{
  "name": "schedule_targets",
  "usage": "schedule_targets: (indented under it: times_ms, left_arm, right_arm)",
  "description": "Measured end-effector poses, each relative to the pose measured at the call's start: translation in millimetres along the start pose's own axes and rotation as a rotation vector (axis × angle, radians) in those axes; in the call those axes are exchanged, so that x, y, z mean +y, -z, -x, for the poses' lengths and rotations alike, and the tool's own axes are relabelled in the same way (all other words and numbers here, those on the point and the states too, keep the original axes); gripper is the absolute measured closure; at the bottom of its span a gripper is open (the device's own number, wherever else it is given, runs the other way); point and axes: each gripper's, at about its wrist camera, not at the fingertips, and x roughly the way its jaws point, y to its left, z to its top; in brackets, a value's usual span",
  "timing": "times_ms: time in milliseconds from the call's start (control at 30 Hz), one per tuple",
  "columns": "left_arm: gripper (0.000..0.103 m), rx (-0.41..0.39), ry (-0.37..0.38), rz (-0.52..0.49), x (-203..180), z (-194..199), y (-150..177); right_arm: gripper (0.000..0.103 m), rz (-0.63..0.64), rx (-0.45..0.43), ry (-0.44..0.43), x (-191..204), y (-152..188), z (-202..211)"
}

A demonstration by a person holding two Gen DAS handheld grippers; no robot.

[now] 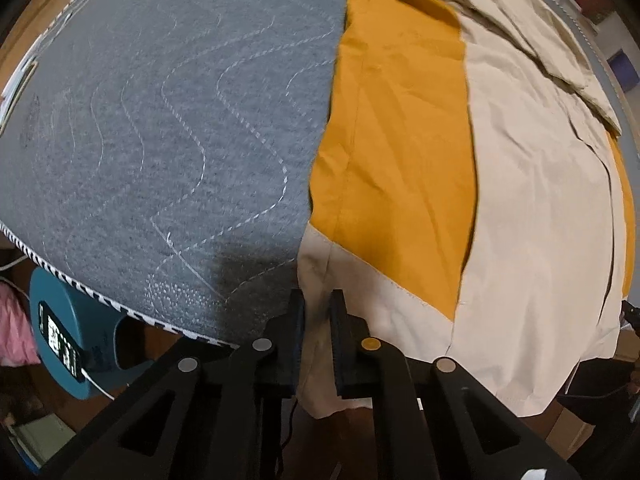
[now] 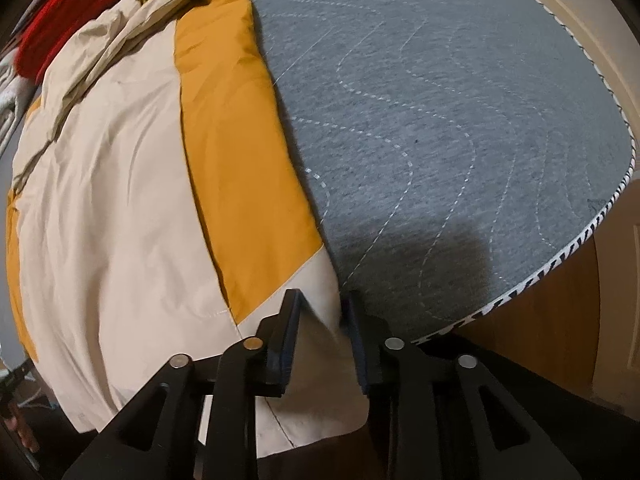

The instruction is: Fold large clothes

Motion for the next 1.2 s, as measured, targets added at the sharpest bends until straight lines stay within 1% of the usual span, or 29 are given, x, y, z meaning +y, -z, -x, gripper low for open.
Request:
schedule_targets:
  times_ms: [33, 100, 200, 300, 367, 433, 467, 567, 667, 800, 867, 967, 1067, 1133, 1200]
  left_arm:
    - [0.088, 0.009, 0.0, 0.005, 0.2, -1.8, 0.4]
    - [0.087, 0.008, -0.002, 0.005, -0.2, 0.2, 2.9]
    - [0.086, 0.004, -0.014, -0.005, -2.7, -0.8, 2.8]
    - [0.086, 0.001, -0.018, -0.007, -3.5, -1.4, 0.6]
    - [0.087, -0.003, -0.021, -0.015, -6.6, -0.2, -0.2]
    - [0.088, -0.008, -0.02, -0.025, -8.2, 0.6, -0.8]
    - [0.091, -0.011, -0.014, -0.027, -9.4, 2.0, -1.2]
    - [0.098, -0.033, 0.012, -0.024, -10.2, 10.2, -3.0]
    - [0.1, -0.072, 0.048, -0.021, -10.2, 25.9, -0.5]
    - [0.101, -0.162, 0.117, -0.036, -15.9, 62.3, 6.6]
    - [0.101, -0.201, 0.146, -0.062, -19.9, 80.5, 12.0]
    - [0.101, -0.247, 0.199, -0.103, -25.8, 108.4, 20.1]
    - [0.102, -0.282, 0.238, -0.136, -25.9, 129.3, 29.0]
    - [0.102, -0.299, 0.248, -0.16, -20.0, 140.8, 32.3]
    - [0.102, -0.311, 0.266, -0.18, -16.6, 153.9, 35.7]
  right_arm:
    - [0.06, -0.002, -0.002, 0.012, -3.9, -5.3, 1.2]
    - [0.049, 0.0, -0.002, 0.049, -4.9, -3.5, 0.6]
    - [0.049, 0.003, 0.004, 0.043, -4.3, -4.6, -0.2]
    - [0.049, 0.035, 0.007, 0.034, 3.0, -5.1, 0.5]
    - [0.061, 0.069, 0.006, 0.018, 13.0, -2.9, 2.3]
    - [0.09, 0.113, -0.003, -0.008, 23.4, -1.5, 5.9]
    - [0.094, 0.131, -0.005, -0.028, 28.1, -0.5, 7.1]
    - [0.098, 0.129, -0.026, -0.051, 31.9, -0.4, 16.1]
    - [0.098, 0.093, -0.061, -0.092, 23.5, -3.2, 32.5]
    - [0.099, 0.074, -0.137, -0.159, 9.7, -3.3, 65.1]
    - [0.099, 0.096, -0.188, -0.18, 4.6, -2.8, 84.8]
    - [0.099, 0.13, -0.253, -0.234, 3.2, 2.4, 118.4]
    - [0.099, 0.157, -0.297, -0.272, 1.7, 10.3, 150.0]
    - [0.099, 0.176, -0.321, -0.29, 2.9, 18.9, 167.1]
    - [0.1, 0.196, -0.34, -0.3, 3.6, 24.2, 178.0]
